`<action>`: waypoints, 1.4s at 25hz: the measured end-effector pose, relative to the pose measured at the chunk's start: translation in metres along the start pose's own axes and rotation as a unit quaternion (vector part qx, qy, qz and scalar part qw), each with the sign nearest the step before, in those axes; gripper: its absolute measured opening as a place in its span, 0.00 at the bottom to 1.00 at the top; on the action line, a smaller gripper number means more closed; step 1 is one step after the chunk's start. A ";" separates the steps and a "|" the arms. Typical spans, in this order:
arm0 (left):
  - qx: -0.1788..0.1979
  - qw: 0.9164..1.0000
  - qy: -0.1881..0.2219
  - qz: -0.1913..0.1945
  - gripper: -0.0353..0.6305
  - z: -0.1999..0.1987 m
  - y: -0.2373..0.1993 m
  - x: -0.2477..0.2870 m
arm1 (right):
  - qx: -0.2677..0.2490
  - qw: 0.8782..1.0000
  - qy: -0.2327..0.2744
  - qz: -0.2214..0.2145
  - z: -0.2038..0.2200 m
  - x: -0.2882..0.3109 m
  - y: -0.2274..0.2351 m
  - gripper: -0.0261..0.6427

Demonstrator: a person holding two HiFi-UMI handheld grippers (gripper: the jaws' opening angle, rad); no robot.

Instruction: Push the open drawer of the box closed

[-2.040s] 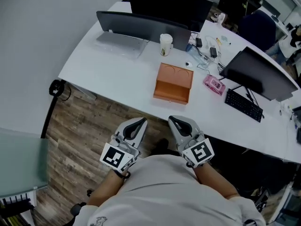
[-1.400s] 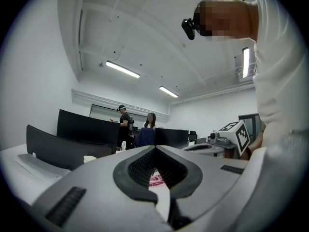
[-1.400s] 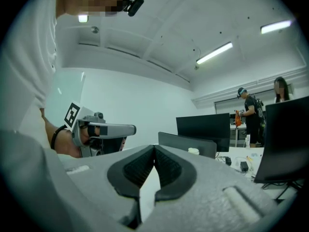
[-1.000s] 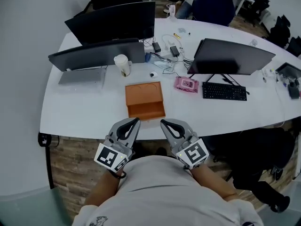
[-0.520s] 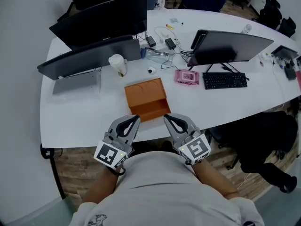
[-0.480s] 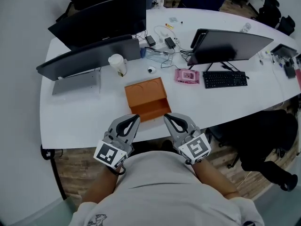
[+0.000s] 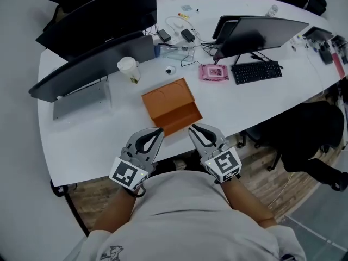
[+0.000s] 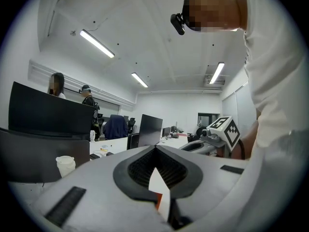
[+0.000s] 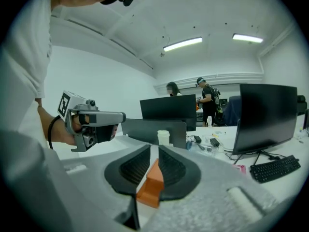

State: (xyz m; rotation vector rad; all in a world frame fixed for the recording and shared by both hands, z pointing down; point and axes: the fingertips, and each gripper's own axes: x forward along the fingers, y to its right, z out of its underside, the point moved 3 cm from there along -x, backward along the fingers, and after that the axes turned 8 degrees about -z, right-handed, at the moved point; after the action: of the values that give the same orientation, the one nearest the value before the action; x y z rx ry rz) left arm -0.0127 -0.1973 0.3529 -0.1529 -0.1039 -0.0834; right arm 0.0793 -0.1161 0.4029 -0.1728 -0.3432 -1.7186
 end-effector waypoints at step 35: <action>-0.041 0.991 -0.123 -0.008 0.05 0.167 -0.039 0.006 | 0.113 0.974 -0.196 0.015 0.216 0.077 0.032 0.19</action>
State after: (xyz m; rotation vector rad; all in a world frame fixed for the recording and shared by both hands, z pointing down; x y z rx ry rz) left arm -0.0264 -0.2105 0.5240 -0.2441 -0.3492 -0.0850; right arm 0.0801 -0.1235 0.6344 -0.3492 -0.8207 -1.5967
